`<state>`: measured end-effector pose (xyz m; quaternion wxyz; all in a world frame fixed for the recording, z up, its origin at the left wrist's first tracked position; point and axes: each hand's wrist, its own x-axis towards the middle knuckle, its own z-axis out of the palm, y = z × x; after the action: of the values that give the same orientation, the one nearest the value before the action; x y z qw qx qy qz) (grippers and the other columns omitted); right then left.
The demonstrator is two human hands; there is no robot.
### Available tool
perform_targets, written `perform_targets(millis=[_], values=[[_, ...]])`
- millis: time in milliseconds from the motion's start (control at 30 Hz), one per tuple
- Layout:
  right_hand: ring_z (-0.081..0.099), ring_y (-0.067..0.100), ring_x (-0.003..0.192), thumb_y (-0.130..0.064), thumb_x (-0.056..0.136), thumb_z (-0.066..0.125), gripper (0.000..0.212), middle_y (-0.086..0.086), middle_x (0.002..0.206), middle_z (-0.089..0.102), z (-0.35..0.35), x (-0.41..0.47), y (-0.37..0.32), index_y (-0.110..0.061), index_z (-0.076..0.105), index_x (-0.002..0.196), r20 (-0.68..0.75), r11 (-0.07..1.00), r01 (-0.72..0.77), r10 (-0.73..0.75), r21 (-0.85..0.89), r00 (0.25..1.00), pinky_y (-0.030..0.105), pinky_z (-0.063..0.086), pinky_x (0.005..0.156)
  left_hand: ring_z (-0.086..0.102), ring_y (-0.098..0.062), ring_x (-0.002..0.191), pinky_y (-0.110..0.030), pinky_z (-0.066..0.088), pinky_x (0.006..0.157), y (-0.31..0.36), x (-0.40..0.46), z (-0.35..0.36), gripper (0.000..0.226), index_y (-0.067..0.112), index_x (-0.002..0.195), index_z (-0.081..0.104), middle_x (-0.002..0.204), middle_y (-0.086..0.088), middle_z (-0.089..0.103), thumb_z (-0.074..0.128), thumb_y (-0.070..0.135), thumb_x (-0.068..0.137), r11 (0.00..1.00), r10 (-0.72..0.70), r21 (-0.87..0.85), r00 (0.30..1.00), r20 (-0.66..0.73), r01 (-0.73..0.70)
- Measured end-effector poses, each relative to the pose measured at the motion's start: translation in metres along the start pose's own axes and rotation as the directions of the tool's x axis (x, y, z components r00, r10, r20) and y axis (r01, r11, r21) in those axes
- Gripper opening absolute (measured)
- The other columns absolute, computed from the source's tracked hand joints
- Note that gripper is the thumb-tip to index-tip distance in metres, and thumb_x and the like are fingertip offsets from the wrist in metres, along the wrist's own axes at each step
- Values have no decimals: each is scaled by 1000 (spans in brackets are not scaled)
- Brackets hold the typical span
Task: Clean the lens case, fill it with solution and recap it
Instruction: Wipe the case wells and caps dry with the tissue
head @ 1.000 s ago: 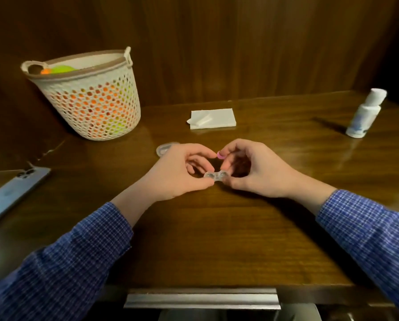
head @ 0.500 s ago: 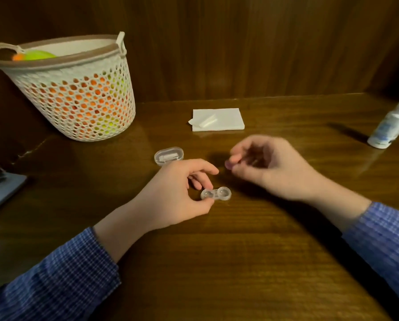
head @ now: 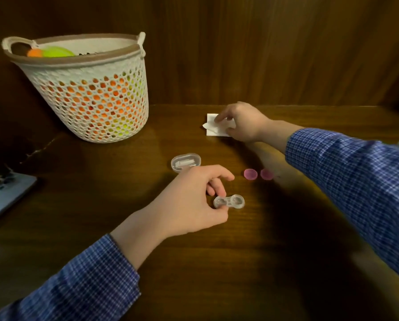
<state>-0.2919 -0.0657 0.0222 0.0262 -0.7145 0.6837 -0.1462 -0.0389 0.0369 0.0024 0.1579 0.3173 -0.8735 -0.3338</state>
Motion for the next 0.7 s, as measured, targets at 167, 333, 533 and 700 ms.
perform_targets(millis=[167,333,533,700], values=[[60,24,127,-14,95,69,34,2,141,64,3,13,0,-25,72,128,29,999,-36,35,27,999,38,54,101,57,13,99,-13,48,79,-1,0,2,57,46,131,58,95,25,68,79,28,81,1000,12,10,1000,-2,-12],[61,15,102,-15,96,71,30,3,130,70,5,19,-2,-18,74,125,-34,996,-51,53,69,998,26,51,80,60,8,98,-16,51,80,-1,0,2,57,45,131,58,94,25,68,78,28,81,1000,11,0,1000,-2,-11],[66,24,110,-19,99,64,23,5,129,71,11,20,-6,-17,77,118,-73,999,-33,30,-41,997,31,52,80,57,14,99,-10,46,68,-1,1,2,58,45,133,57,95,25,66,79,27,82,1000,16,-4,1000,0,-16],[67,21,100,-25,101,63,21,2,109,72,-4,9,-10,-13,73,114,-244,983,-65,107,173,964,33,56,82,54,17,101,-9,48,72,-1,3,2,59,44,134,56,96,24,67,80,29,82,1000,25,-3,1000,-7,-25]])
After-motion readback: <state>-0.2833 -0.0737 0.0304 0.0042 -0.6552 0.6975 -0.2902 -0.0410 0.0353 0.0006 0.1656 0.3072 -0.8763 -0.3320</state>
